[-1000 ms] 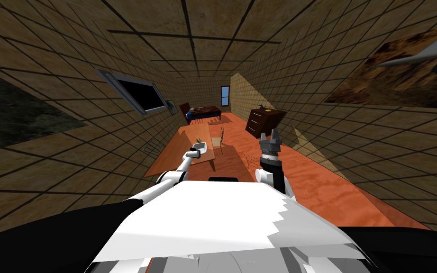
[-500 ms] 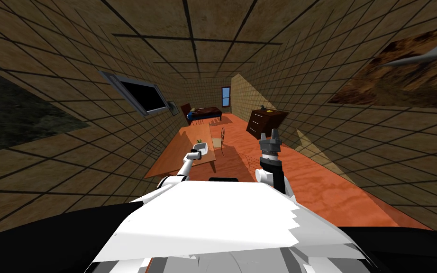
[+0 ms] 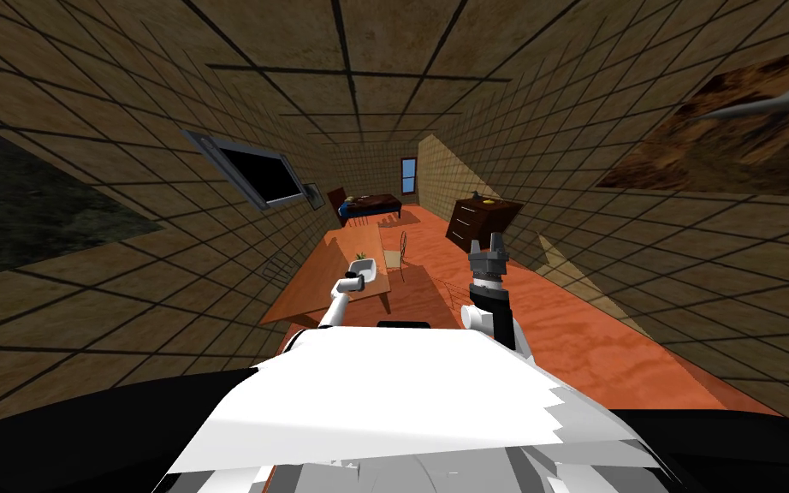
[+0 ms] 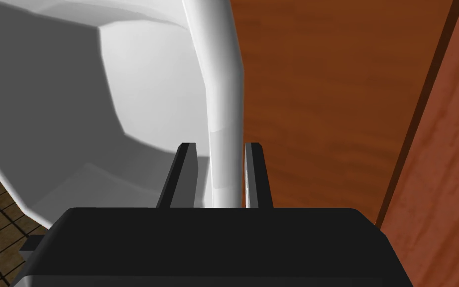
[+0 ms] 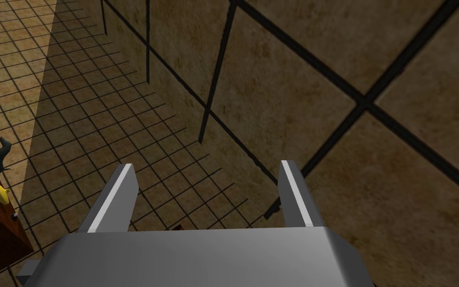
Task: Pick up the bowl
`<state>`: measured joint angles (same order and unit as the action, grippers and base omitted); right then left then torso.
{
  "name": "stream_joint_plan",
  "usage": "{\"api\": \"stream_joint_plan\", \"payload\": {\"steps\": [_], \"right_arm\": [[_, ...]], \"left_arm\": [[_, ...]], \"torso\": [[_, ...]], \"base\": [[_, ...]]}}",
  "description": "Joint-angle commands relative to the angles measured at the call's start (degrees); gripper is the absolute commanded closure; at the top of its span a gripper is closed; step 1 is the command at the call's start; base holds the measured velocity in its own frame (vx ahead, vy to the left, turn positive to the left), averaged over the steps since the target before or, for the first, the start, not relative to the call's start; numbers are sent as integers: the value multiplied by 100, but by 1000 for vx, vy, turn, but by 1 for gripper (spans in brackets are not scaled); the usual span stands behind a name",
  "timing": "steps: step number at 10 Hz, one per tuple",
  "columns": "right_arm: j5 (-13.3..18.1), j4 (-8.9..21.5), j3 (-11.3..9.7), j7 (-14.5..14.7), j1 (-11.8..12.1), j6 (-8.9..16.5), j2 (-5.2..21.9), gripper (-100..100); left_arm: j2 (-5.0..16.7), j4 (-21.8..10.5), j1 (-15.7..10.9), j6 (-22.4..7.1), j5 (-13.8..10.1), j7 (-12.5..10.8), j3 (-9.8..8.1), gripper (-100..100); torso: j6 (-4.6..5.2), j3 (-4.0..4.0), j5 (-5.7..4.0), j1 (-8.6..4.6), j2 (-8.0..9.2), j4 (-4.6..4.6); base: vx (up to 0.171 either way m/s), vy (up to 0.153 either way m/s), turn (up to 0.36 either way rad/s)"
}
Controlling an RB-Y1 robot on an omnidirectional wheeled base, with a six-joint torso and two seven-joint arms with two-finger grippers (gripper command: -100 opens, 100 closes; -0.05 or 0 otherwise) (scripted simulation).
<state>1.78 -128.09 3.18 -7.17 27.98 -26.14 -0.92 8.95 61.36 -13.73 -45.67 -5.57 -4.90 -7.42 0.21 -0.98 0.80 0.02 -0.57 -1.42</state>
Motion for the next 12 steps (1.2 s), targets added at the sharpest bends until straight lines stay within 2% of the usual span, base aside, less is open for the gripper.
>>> {"api": "stream_joint_plan", "payload": {"steps": [1,3,4,6,7,8,9,11,12], "right_arm": [[0,0,0,0,0,0,0,0],[0,0,0,0,0,0,0,0],[0,0,0,0,-1,0,0,0],[0,0,0,0,0,0,0,0],[0,0,0,0,0,0,0,0],[0,0,0,0,-1,0,0,0],[0,0,0,0,0,0,0,0],[0,0,0,0,0,0,0,0],[0,0,0,0,-1,0,0,0]], "left_arm": [[-87,286,213,-178,97,-1,-35,100],[-87,609,213,-178,97,-1,-35,100],[-275,872,521,-471,284,9,-107,100],[-275,1286,619,-471,284,9,-107,100],[-275,1332,619,-471,284,9,-107,100],[-464,1604,925,-764,471,19,-179,100],[-464,1763,1024,-764,471,19,-179,100],[-464,2055,1024,-764,471,19,-179,100],[-652,2236,1304,-1049,658,30,-251,100]], "torso": [[0,0,0,0,0,0],[6,7,-6,-5,3,13],[6,14,-11,-11,11,18],[-1,7,-10,-8,4,12],[3,14,-14,-11,10,20],[4,19,-15,-17,18,23],[-3,16,-13,-13,16,16],[-2,21,-20,-16,18,27],[2,26,-22,-23,24,31]], "base": [[52,24,28],[9,7,-3],[52,10,21],[35,14,23],[4,6,-5],[42,24,26],[50,17,16],[12,3,10],[47,10,11]]}}
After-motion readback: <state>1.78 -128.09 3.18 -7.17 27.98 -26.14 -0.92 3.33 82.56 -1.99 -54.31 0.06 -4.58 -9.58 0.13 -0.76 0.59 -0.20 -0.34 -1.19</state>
